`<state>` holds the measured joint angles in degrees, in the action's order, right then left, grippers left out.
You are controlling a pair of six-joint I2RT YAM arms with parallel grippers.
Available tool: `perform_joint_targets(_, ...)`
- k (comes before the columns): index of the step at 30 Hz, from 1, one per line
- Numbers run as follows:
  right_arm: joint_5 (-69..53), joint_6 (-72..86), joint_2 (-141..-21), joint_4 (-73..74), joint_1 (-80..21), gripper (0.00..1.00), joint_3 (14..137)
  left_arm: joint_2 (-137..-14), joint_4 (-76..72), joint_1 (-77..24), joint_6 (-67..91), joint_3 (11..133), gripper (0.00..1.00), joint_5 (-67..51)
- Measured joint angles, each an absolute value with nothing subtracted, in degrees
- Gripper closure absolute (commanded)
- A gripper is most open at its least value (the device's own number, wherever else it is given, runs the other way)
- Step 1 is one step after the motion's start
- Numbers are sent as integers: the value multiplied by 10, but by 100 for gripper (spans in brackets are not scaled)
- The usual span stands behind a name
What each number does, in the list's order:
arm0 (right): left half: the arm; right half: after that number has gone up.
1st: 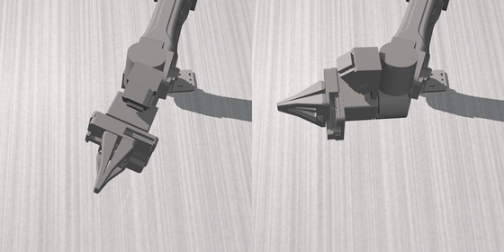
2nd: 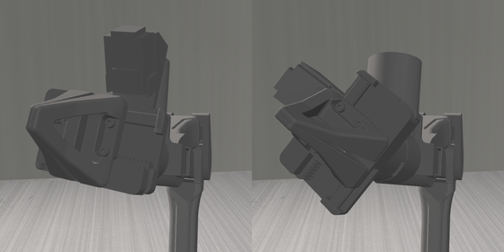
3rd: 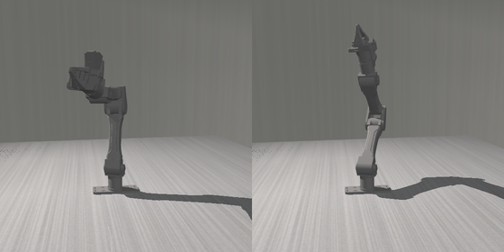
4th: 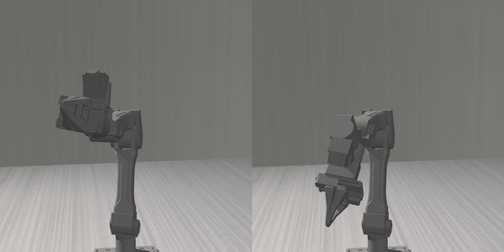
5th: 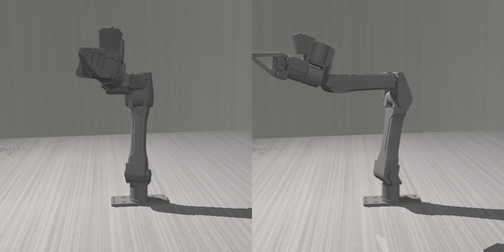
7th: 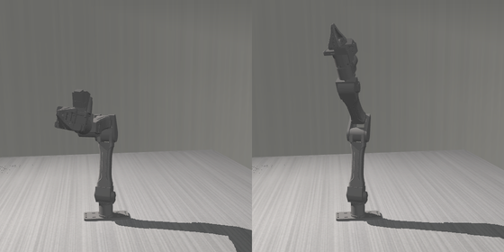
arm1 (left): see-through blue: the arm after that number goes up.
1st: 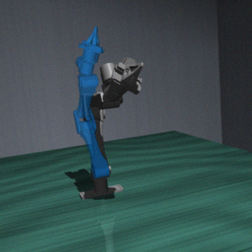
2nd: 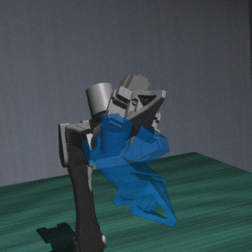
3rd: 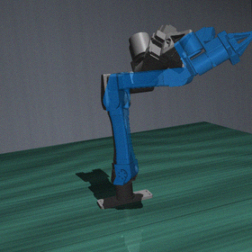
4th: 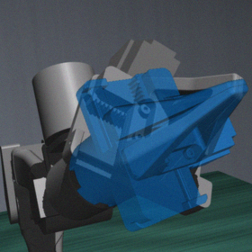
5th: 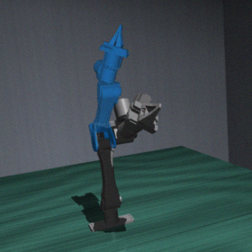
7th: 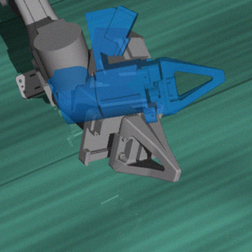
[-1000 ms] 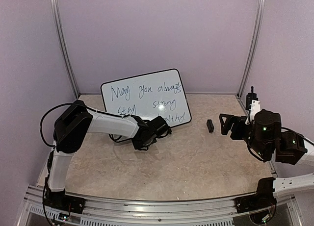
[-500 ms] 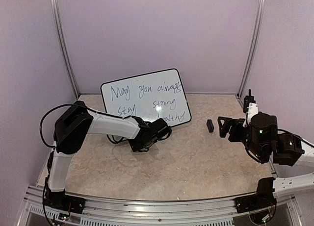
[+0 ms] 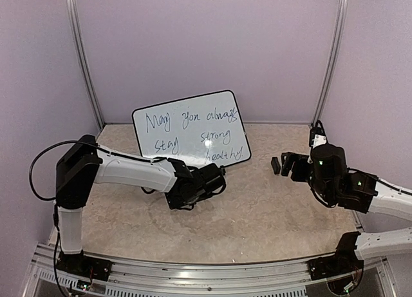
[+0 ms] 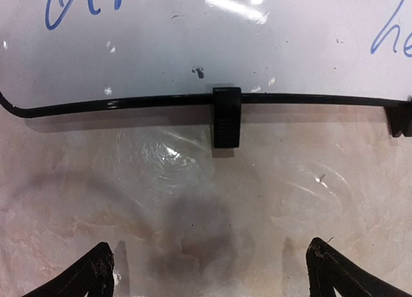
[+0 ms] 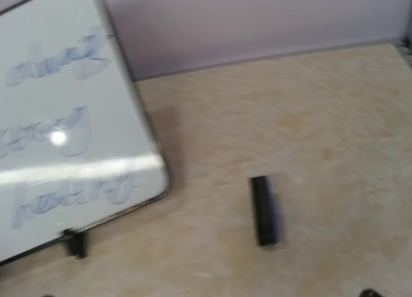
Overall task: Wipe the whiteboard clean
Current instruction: Move the whiteboard to the center of the board, then pick up the whiteboard eraser from the corner of the board.
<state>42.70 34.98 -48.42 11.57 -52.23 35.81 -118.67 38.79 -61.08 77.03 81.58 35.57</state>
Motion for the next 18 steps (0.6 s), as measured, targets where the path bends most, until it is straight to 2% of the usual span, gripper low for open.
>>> perform_joint_targets(8, 298, 348, -627, 89, -352, 2, 368, -1063, 373, -642, 706, 769, 1, 361)
perform_joint_targets(18, 143, 304, -754, 17, -254, 13, 399, -910, 250, -685, 572, 647, 1, 397)
